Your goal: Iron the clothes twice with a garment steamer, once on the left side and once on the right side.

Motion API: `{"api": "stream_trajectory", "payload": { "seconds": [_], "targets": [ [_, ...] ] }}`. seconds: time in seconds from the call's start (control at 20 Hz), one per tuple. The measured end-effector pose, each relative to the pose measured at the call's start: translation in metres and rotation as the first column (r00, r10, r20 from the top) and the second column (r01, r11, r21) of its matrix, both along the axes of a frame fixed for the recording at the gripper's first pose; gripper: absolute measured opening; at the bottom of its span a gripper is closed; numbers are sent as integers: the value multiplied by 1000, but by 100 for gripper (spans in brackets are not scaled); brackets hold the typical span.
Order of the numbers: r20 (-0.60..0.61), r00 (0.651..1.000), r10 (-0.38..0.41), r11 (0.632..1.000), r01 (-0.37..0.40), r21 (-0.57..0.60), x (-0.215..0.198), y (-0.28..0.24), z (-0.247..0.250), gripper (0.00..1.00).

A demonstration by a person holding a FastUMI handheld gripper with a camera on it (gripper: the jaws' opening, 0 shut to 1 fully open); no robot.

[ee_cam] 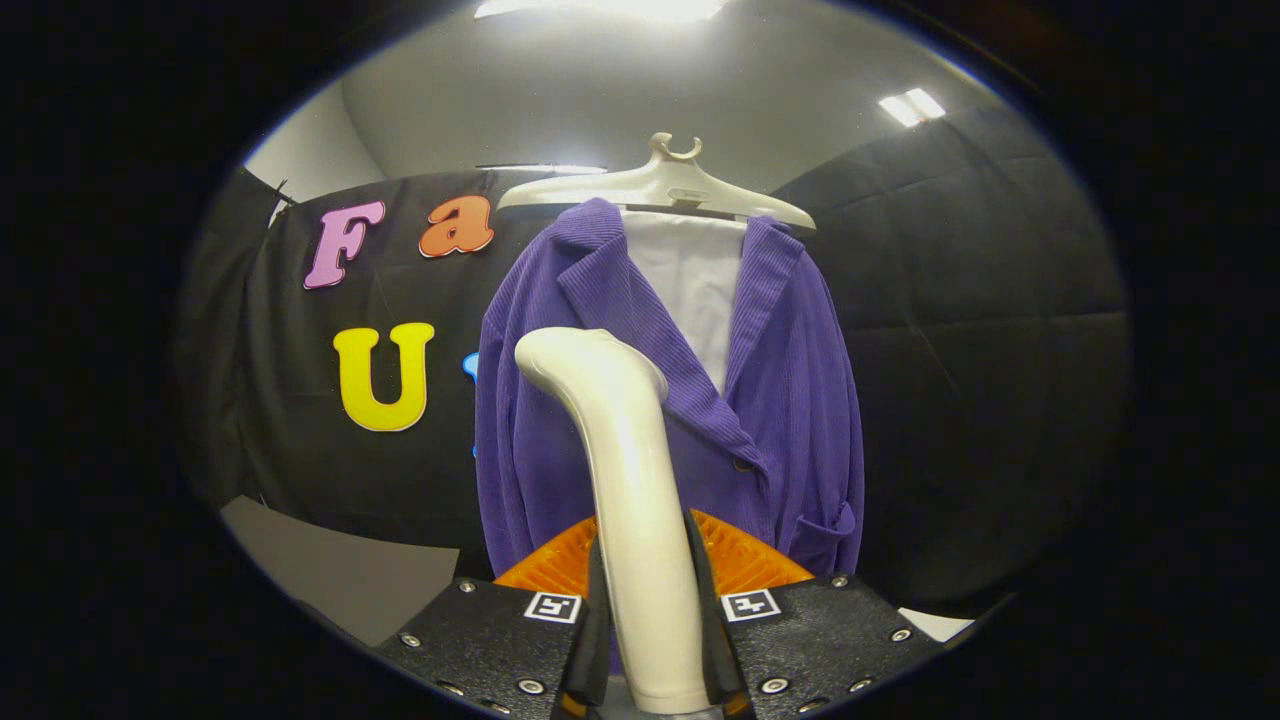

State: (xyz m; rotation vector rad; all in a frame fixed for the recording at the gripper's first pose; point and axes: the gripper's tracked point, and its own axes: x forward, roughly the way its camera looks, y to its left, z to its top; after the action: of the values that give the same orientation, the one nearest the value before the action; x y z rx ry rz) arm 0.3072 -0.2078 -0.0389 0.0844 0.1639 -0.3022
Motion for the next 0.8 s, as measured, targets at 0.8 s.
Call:
{"api": "stream_trajectory", "payload": {
  "seconds": [0.8],
  "targets": [
    [-233, 972, 12, 1000, -12, 2, -31, -3, -123, 36]
  ]
}}
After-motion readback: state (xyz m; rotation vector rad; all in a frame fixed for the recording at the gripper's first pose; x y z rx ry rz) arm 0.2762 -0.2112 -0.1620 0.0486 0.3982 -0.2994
